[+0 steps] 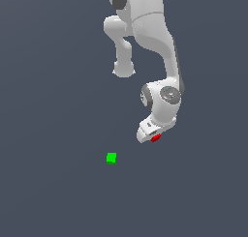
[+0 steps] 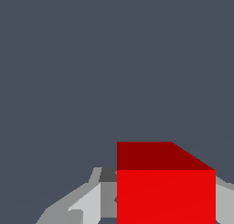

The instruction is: Stack the red cube on top of the green cube.

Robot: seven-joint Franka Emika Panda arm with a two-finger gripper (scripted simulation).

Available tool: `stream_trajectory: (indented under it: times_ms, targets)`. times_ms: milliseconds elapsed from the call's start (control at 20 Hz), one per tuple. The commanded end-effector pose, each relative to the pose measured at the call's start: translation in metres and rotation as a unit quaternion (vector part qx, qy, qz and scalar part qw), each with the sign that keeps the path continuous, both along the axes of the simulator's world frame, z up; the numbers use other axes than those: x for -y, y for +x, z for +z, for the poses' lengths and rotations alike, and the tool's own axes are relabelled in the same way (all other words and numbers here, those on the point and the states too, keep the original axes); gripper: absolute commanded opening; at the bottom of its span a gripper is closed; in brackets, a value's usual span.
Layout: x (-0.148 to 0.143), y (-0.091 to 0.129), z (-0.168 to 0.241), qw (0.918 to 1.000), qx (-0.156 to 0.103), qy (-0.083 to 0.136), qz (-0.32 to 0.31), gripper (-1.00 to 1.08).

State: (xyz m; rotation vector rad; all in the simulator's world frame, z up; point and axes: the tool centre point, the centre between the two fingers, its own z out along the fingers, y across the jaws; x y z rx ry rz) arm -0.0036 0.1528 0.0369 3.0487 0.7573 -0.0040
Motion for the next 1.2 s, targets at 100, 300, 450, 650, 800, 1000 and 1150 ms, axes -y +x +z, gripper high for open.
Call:
stream_trajectory:
  times_ms: [100, 300, 450, 650, 800, 1000, 1150]
  targets:
    - [0.0, 0.0, 0.028, 1.0, 0.001, 0.0, 0.0, -1.0]
    - [0.0, 0.0, 0.056, 1.0, 0.001, 0.0, 0.0, -1.0]
    - [0.0, 0.0, 0.071, 1.0, 0.001, 0.0, 0.0, -1.0]
    - [-0.001, 0.001, 0.082, 1.0, 0.001, 0.0, 0.0, -1.0]
    - [-0.001, 0.001, 0.082, 1.0, 0.002, 0.001, 0.0, -1.0]
    - [0.005, 0.004, 0.08, 1.0, 0.002, 0.001, 0.0, -1.0]
    - [0.017, 0.009, 0.077, 1.0, 0.002, 0.001, 0.0, -1.0]
